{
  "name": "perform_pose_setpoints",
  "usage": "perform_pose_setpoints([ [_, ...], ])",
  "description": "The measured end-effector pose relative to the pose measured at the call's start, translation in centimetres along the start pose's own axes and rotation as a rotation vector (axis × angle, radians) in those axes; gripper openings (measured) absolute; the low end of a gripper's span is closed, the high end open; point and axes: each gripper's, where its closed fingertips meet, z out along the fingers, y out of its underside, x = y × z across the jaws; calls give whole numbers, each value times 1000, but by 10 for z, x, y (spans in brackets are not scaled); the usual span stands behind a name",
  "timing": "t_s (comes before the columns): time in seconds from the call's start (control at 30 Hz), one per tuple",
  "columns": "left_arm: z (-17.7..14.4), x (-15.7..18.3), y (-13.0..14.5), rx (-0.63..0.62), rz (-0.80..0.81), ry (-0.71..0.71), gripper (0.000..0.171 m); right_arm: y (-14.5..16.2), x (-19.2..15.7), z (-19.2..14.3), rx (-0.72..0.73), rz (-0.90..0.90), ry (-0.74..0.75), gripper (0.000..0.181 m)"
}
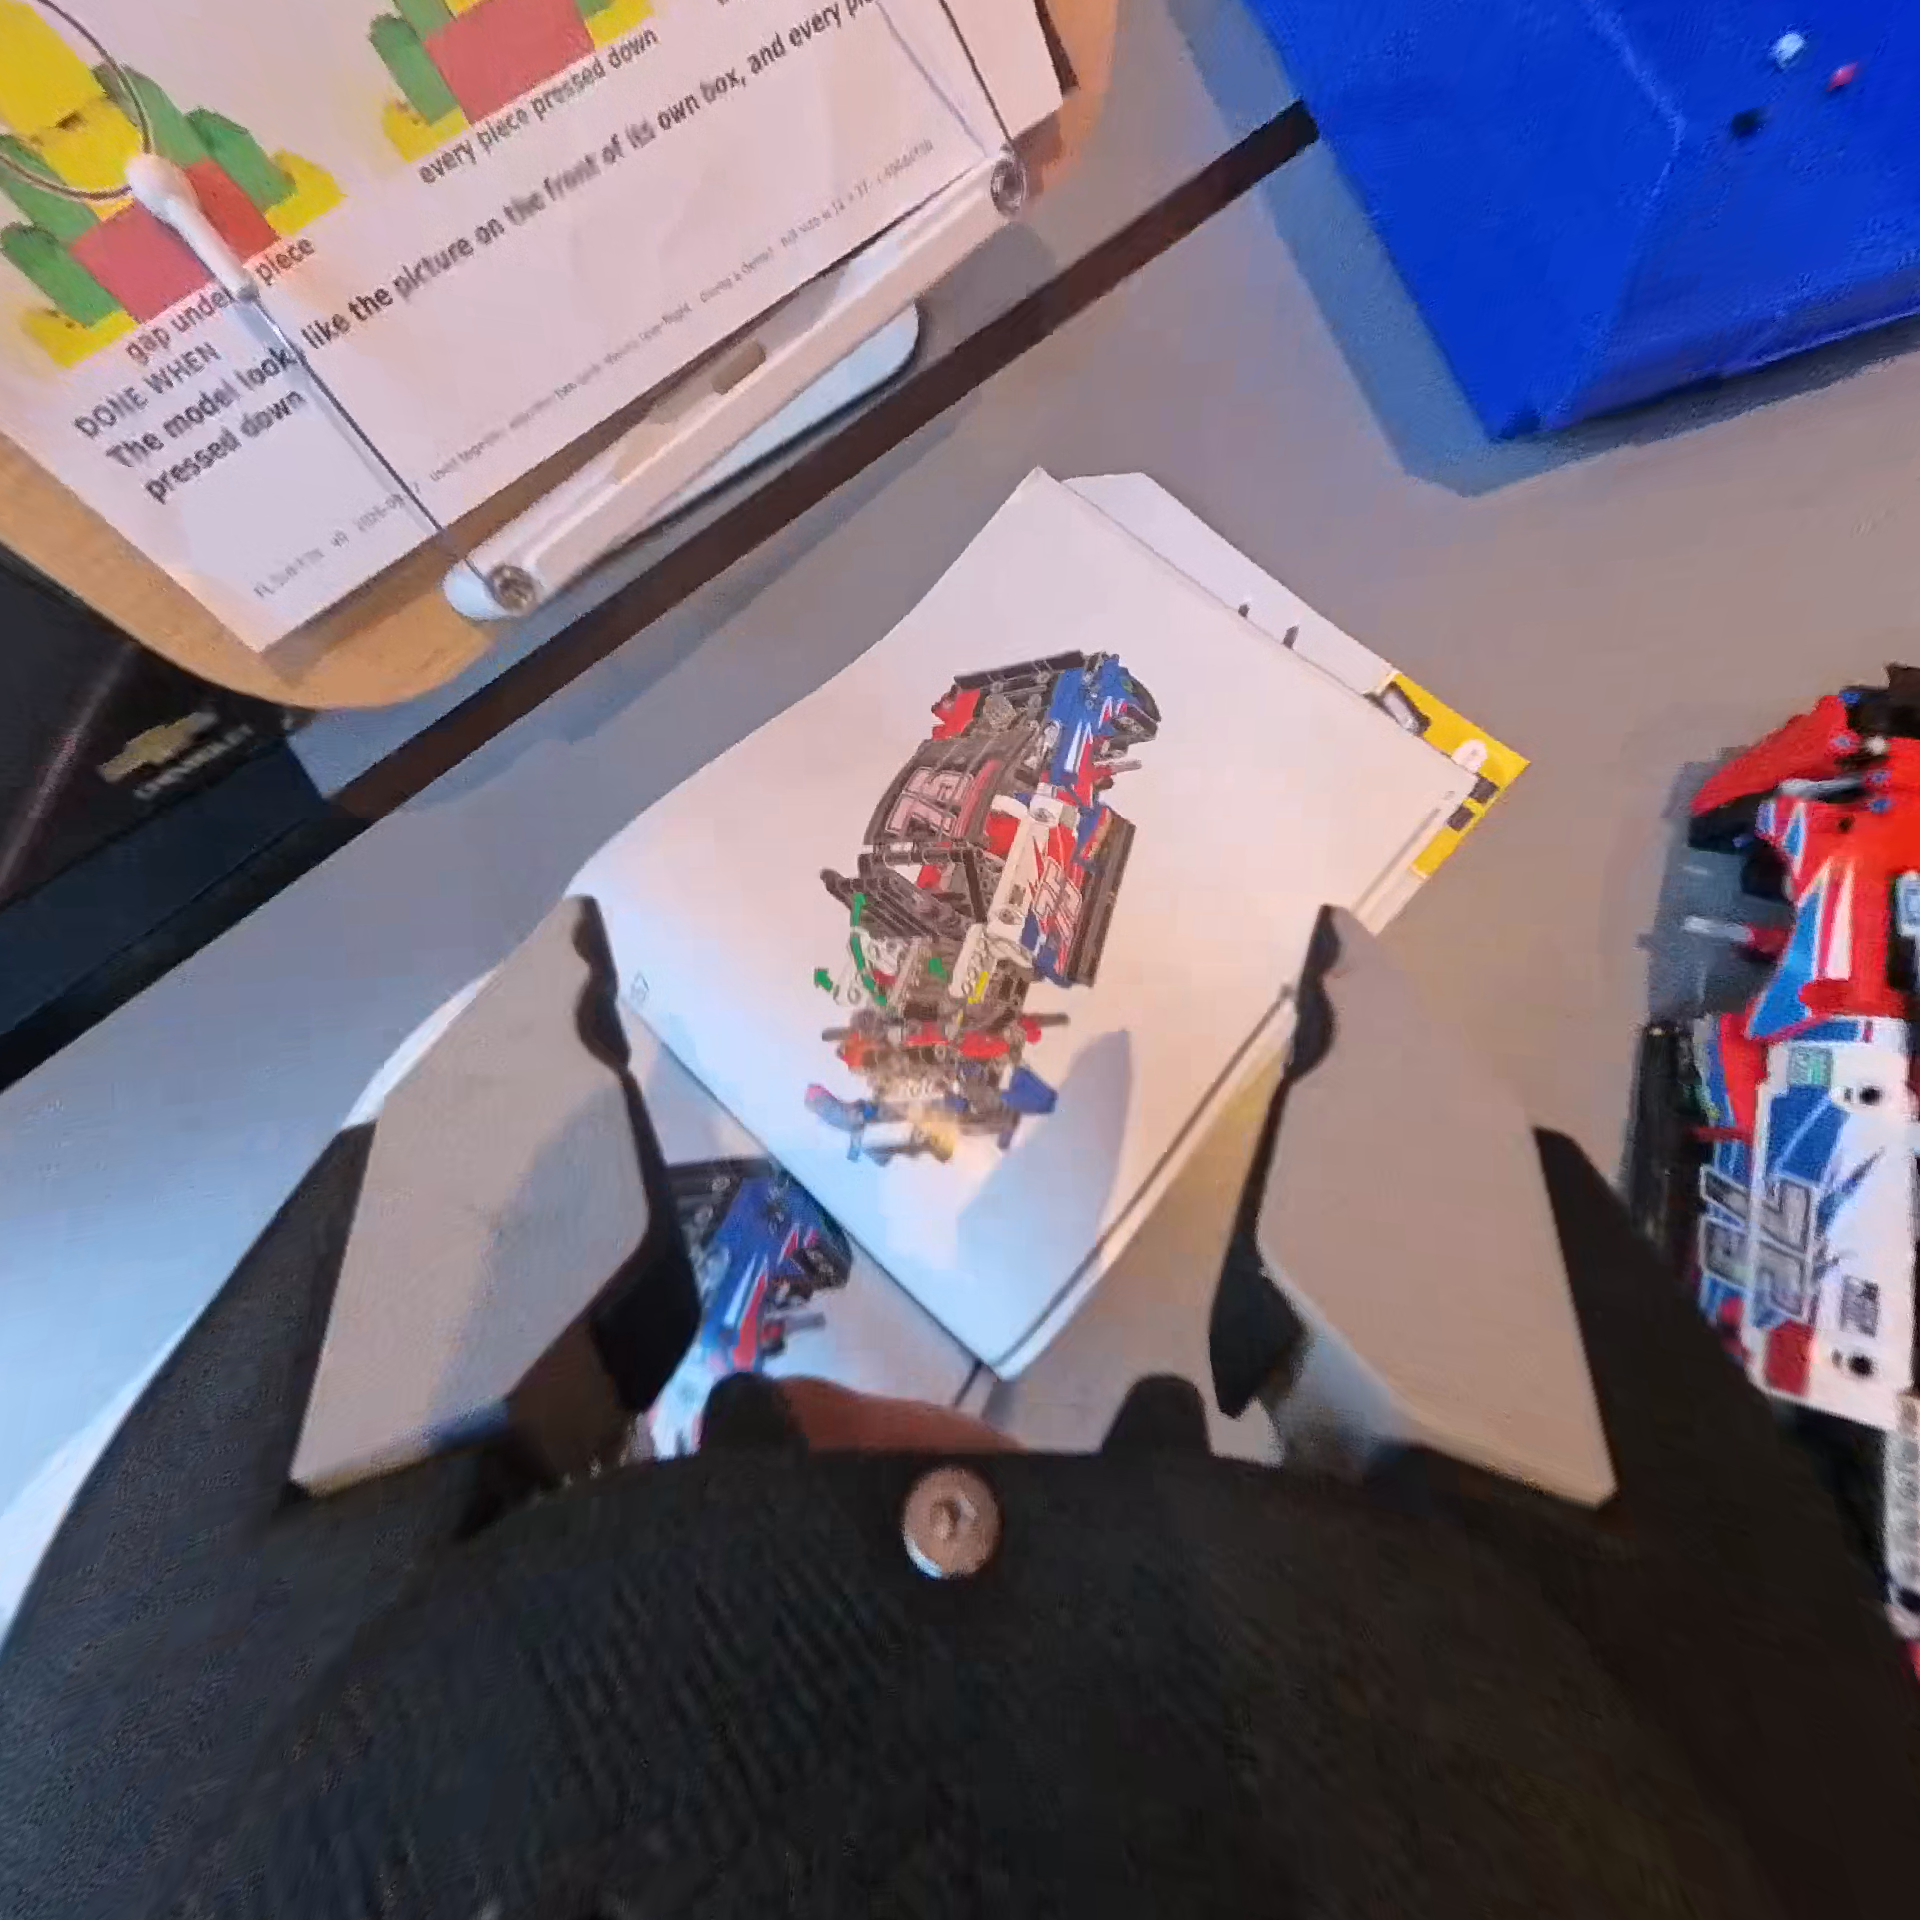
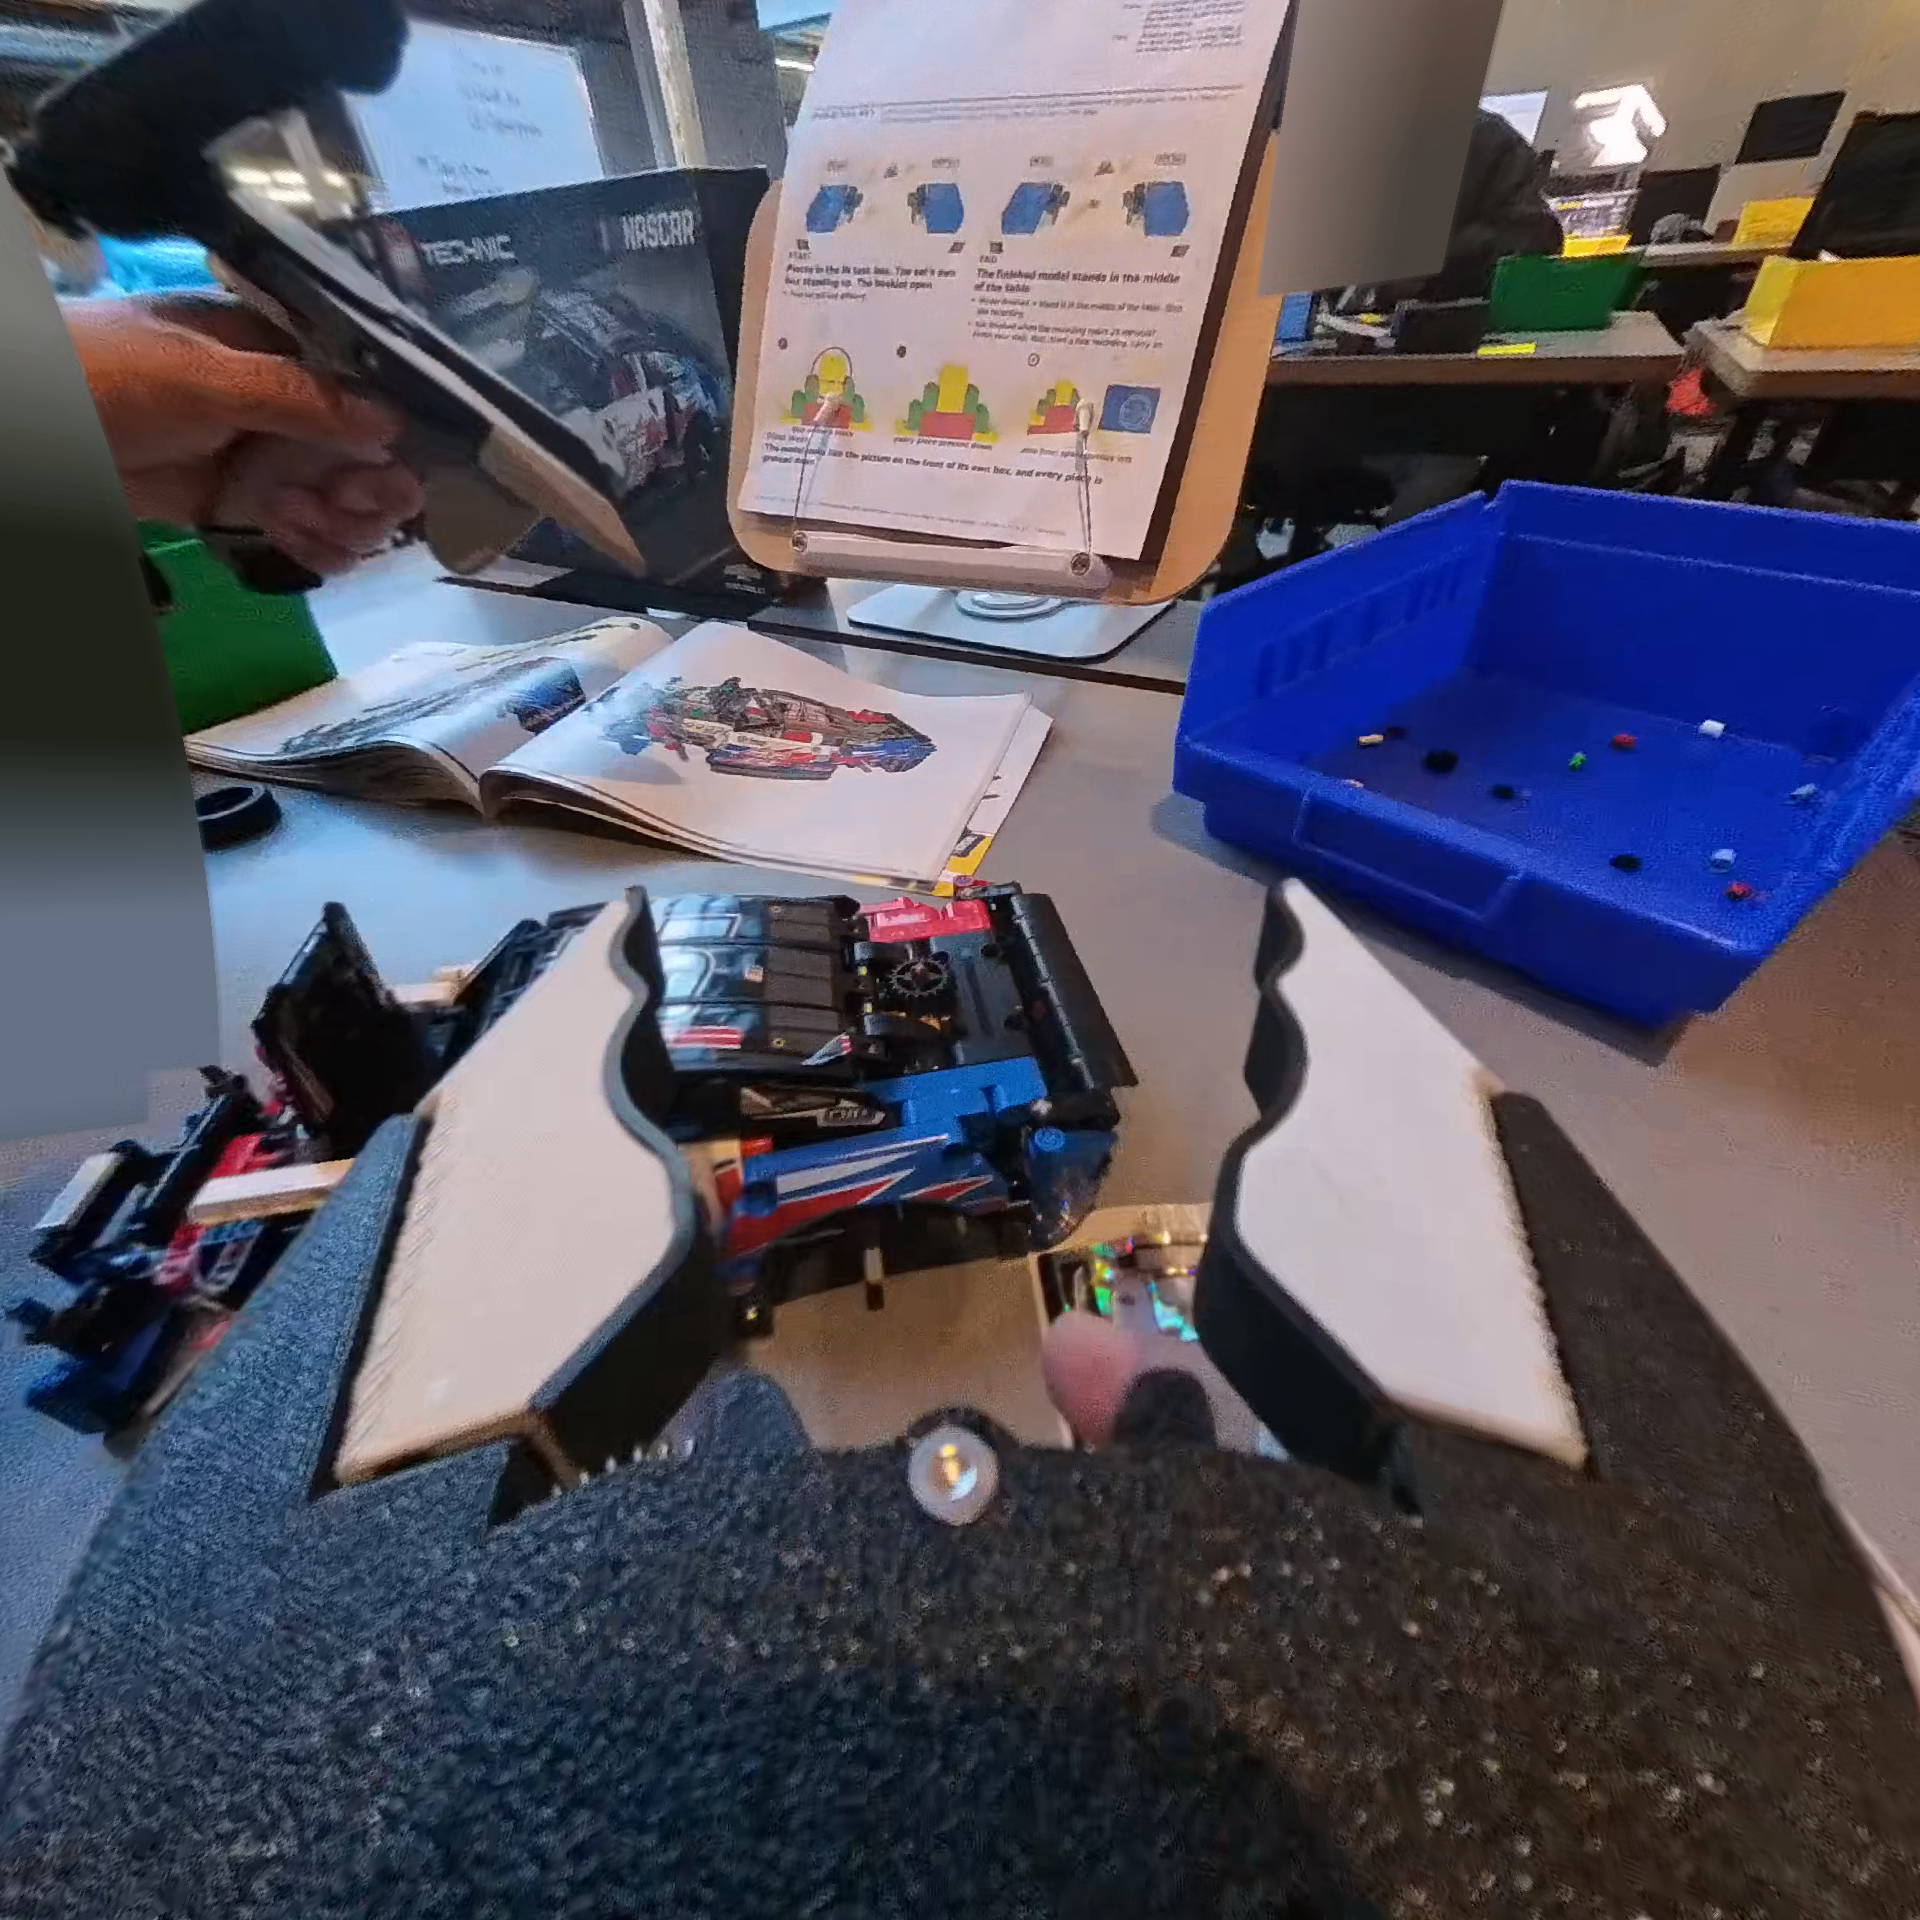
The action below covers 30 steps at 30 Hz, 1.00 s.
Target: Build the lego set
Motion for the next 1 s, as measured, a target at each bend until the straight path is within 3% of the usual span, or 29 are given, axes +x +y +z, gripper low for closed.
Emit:
perform_pose_setpoints([
  [0.07, -17, -3, 17, 4, 11, -48, 126, 5, -3, -11, -5, 4, 7, 111],
  [0.2, -58, -24, 61, 17, -7, -176, 106, 29, -13, -32, -64, 8, 43, 108],
  [0.33, -61, 5, 107, -75, 31, -107, 109, 31, -34, -53, -91, 48, 34, 108],
  [0.4, -44, 16, 104, -116, 71, -93, 110, 25, -42, -58, -84, 37, 36, 106],
  [0.5, -2, 43, 78, -183, 119, 29, 111, 19, -51, -58, -88, 16, 35, 105],
  [0.63, 58, 46, 54, -403, 151, 89, 117, 13, -57, -52, -113, 6, 17, 105],
  [0.73, 84, 34, 34, -532, 299, 73, 127, -7, -49, -45, -100, -1, -3, 105],
  [0.83, 93, 38, 8, -534, 467, 151, 127, -33, -31, -27, -80, -18, -16, 103],
  [0.9, 101, 42, 8, -545, 544, 191, 128, -46, -20, -13, -77, -15, -23, 103],
  [1.0, 116, 38, 37, -631, 669, 191, 134, -57, -14, -1, -61, 17, -51, 102],
])
